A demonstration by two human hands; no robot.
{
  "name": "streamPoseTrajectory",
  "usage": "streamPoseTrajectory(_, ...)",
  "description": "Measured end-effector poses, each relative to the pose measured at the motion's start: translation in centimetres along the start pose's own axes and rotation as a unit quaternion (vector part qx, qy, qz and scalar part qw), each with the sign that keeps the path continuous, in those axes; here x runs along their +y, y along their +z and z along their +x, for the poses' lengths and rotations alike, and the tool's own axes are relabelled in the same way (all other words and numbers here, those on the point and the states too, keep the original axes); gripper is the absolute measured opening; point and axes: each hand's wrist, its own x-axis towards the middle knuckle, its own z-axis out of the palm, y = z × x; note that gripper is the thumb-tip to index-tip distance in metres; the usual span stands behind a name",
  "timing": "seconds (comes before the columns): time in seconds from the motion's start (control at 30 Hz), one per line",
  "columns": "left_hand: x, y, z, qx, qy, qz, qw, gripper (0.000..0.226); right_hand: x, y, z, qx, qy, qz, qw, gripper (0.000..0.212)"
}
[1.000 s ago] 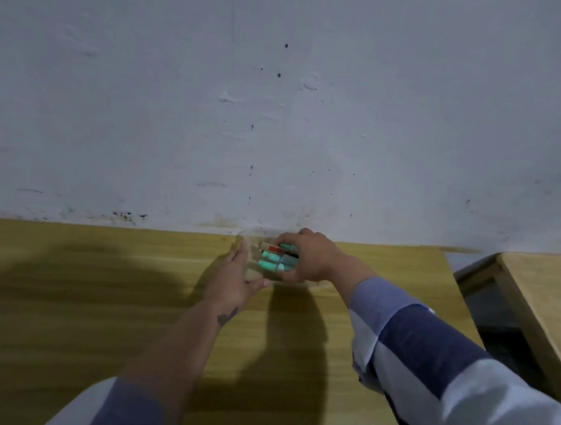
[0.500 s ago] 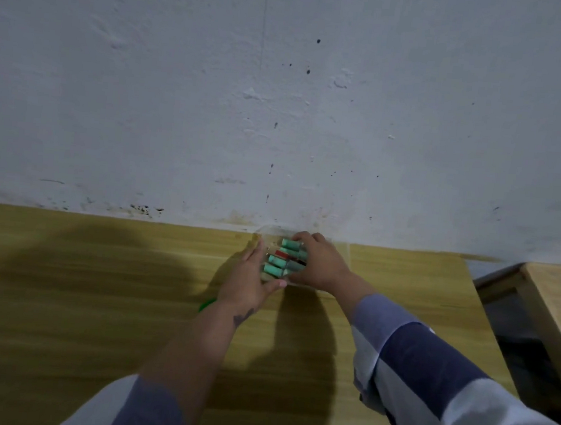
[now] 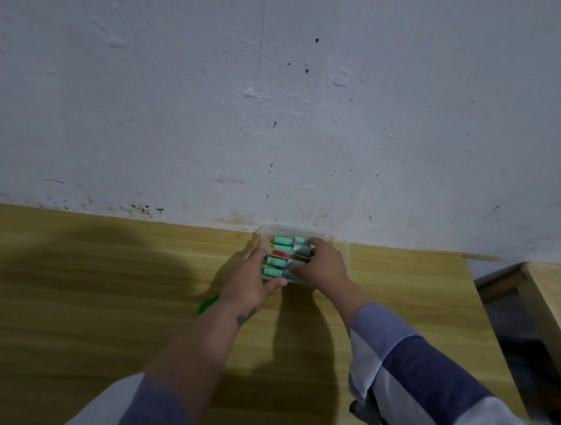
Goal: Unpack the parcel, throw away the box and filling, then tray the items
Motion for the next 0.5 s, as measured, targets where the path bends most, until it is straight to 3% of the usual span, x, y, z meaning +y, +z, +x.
streamPoseTrajectory(0.27, 0.0, -0.2, 0.5, -0.015, -0.004, -0.013, 1.000, 0.089, 1.1, 0.2, 0.3, -0.049, -0.047, -0.026, 0.997, 0.070)
streamPoseTrajectory(0.37, 0.7, -1.1, -0.6, -0.016, 0.023, -0.005, 1.000, 0.091, 1.7, 0.4, -0.7, 0.016, -0.098, -0.077, 0.992, 0.061)
streamPoseTrajectory(0.5, 1.1, -2.1, -4.5, 0.021, 0.055, 0.024, 0.998, 0.075, 2.5, 0.0, -5.8, 0.081, -0.220, -0.026, 0.972, 0.041)
